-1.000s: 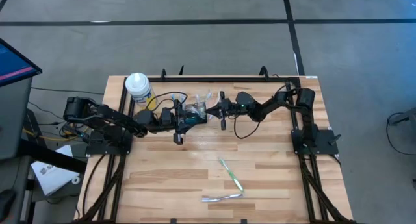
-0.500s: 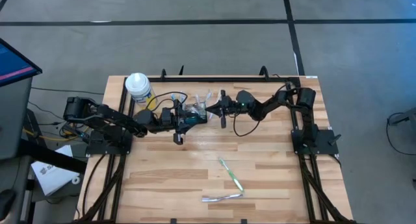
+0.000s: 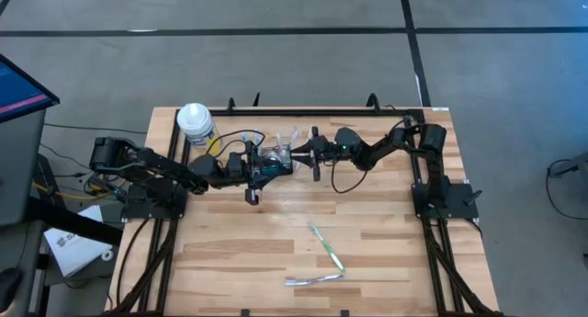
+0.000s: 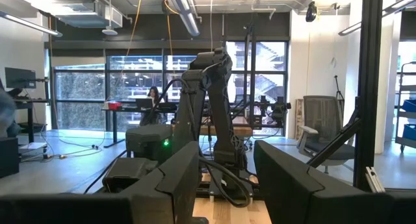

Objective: Pick & Place toothbrushing station
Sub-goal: Put the top green toothbrush into the mesh organizer, then put the green toothbrush into the mesh organizer

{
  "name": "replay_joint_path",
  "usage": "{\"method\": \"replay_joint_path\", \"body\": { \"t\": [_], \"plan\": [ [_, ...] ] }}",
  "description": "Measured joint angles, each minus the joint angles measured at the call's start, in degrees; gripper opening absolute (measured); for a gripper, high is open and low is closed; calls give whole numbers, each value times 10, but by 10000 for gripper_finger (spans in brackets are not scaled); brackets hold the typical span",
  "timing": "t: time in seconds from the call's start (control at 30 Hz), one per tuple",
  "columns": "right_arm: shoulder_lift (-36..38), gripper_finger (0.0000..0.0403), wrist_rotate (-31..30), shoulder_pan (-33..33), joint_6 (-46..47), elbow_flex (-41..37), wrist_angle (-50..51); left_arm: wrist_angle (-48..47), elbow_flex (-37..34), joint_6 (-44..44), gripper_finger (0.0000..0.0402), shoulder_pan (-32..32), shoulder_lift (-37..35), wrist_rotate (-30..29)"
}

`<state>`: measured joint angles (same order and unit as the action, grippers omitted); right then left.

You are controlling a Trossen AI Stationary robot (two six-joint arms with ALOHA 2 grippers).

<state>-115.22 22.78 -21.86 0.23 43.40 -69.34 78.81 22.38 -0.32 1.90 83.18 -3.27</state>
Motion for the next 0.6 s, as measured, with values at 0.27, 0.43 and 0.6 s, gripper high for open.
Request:
{"method": "replay_joint_path", "body": {
  "t": [0.27, 0.43, 0.6],
  "plan": [
    [0, 156, 0, 0, 3, 0, 0, 0, 0, 0, 145, 0, 0, -1],
    [2, 178, 1, 2, 5, 0, 1, 0, 0, 0, 145, 0, 0, -3],
    [26, 187, 7, 3, 17, 0, 23, -2, 0, 0, 145, 0, 0, -2]
  ]
}}
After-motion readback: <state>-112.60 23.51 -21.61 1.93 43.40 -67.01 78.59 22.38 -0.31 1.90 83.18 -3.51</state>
